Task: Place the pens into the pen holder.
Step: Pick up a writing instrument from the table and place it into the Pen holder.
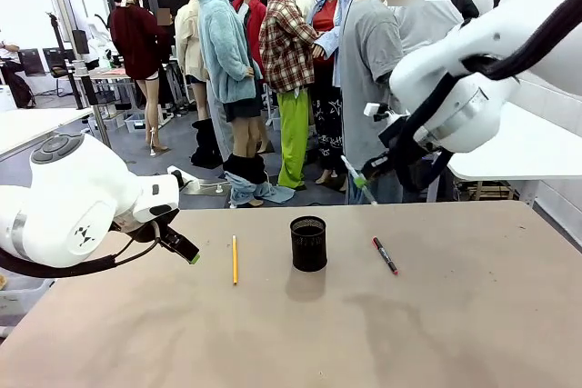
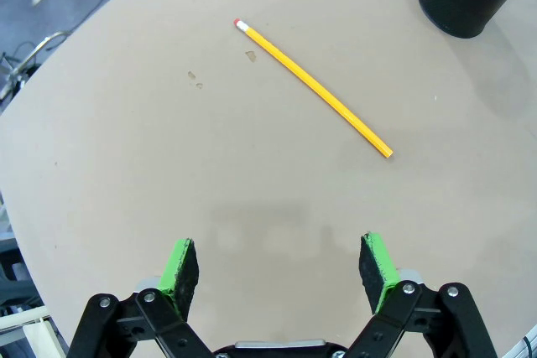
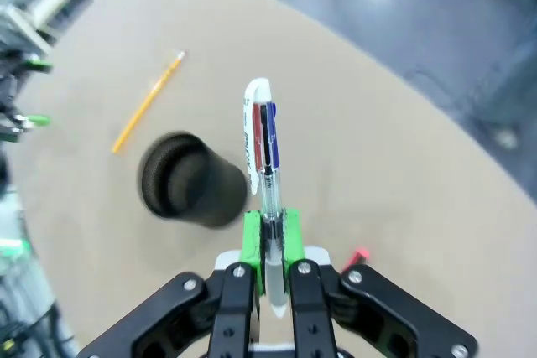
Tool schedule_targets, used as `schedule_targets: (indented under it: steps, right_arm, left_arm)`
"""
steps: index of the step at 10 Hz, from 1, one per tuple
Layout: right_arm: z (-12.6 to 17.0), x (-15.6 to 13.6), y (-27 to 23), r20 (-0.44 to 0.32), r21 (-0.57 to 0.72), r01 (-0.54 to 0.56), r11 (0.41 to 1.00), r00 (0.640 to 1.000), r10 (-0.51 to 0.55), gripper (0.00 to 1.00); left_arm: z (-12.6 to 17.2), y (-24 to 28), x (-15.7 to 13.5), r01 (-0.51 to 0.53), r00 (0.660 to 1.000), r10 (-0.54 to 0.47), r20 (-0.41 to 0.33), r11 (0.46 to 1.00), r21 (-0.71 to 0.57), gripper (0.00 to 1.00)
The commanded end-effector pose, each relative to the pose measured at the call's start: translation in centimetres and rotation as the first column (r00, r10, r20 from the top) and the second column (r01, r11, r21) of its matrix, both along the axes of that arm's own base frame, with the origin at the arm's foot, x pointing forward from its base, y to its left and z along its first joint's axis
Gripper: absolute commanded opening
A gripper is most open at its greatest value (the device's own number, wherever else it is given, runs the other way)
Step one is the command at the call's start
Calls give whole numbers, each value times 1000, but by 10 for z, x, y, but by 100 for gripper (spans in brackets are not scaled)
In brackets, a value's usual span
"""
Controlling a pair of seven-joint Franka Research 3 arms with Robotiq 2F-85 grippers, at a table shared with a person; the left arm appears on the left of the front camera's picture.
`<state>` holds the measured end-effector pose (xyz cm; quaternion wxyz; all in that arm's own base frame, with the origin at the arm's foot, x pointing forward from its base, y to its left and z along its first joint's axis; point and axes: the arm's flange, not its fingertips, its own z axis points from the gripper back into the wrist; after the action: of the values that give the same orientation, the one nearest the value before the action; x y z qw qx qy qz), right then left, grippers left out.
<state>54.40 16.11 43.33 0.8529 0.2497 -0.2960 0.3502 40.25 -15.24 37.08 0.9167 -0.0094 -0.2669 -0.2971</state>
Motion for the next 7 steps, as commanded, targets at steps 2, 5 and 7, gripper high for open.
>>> schedule_targets:
  steps: [2,5,7]
  right_arm:
    - [-19,1,0,59,211,-186,960,982,177,0]
    - [-19,1,20,135,369,-333,868,943,304,0]
    - [-30,7,47,147,444,-392,806,919,366,0]
  left_arm:
    - [1,2,0,-3,1000,3,0,1000,-3,100]
    - [1,2,0,-3,1000,3,0,1000,-3,100]
    - [1,2,0,-3,1000,3,0,1000,-3,100]
